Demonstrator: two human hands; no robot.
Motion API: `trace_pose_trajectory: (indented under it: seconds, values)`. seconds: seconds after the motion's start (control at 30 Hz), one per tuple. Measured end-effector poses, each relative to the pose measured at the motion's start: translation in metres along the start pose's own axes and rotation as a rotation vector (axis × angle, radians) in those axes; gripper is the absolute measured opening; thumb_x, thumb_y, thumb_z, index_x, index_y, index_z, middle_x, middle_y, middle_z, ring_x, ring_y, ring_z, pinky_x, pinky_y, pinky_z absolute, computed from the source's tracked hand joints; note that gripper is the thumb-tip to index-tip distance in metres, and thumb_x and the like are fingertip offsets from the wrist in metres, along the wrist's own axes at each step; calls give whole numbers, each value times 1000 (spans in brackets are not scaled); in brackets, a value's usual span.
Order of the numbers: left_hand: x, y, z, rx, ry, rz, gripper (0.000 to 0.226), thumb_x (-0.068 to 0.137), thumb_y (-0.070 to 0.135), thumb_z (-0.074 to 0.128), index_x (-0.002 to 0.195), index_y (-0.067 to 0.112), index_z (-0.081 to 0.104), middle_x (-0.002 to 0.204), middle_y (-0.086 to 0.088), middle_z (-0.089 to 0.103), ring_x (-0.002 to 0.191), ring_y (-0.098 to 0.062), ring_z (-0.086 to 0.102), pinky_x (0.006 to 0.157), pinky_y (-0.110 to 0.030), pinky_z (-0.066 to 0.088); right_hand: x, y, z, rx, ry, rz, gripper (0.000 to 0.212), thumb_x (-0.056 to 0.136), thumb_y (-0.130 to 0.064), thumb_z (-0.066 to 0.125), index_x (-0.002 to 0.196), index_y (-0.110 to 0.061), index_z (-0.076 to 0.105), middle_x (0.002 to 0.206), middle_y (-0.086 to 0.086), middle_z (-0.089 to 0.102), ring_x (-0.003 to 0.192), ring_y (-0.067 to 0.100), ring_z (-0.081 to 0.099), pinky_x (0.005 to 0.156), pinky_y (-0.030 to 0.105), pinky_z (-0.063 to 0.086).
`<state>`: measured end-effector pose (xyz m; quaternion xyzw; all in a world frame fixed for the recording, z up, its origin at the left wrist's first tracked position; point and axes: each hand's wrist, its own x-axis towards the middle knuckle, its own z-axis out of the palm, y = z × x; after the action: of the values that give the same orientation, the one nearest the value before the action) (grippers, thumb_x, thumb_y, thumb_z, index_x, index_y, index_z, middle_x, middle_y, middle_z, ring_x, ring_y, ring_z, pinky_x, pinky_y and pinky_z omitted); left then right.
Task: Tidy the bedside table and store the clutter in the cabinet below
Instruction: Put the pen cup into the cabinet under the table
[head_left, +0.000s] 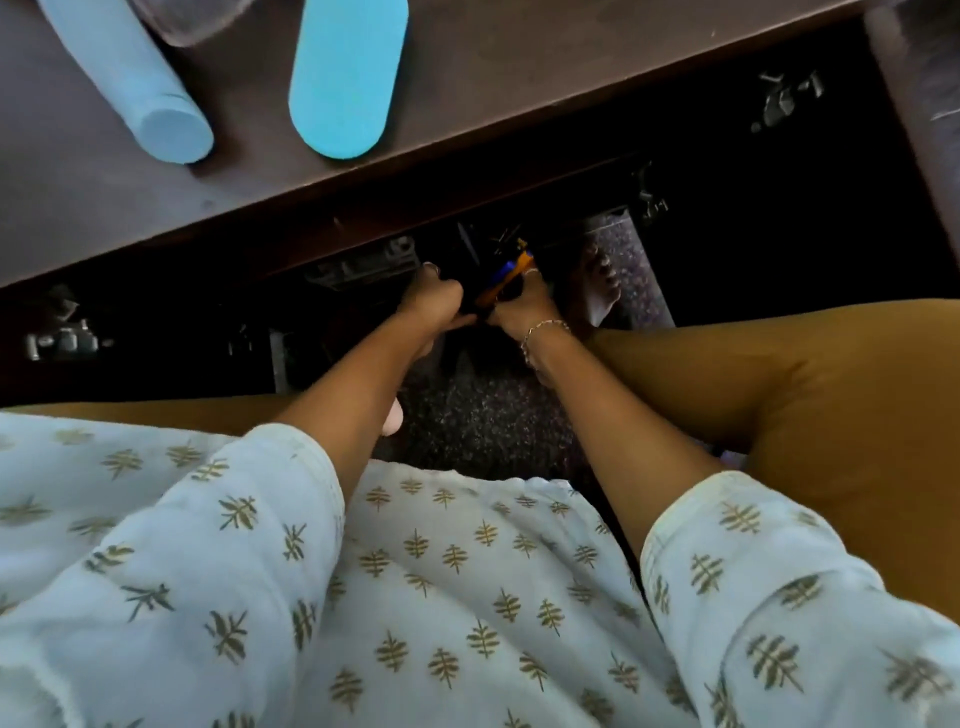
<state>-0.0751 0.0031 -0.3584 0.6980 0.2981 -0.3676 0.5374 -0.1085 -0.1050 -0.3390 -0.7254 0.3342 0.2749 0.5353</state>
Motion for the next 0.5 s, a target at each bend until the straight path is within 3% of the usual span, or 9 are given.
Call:
trace_pose_trajectory:
  seconds: [0.07,0.2,0.37,0.5]
  values:
    - [11,7,2,1,-9,14,45,94,-2,36,138,10,36,140,-13,45,120,-29,53,73,-30,56,15,-4,-4,-20,3,-11,56,82,-1,63,133,-8,41,111,4,55,107,15,52,90,24,42]
    - [24,17,10,-46,9,22,48,94,-9,34,140,7,29,140,-18,41,126,-33,48,91,-36,49,48,-4,-2,3,34,-26,54,77,-3,69,125,-14,50,119,12,62,110,26,59,98,35,48]
    - [44,23,12,-149,37,-24,51,94,-12,35,143,2,30,144,-20,38,128,-34,46,80,-28,52,76,-3,-3,45,49,-20,54,79,-4,65,129,-12,49,121,13,63,110,28,60,96,42,50]
    - [48,25,11,-69,64,13,31,94,-4,46,124,0,48,109,-11,54,99,-23,55,89,-31,45,72,-17,-9,119,17,-38,47,84,-1,59,130,-6,50,117,12,63,105,27,61,86,34,54]
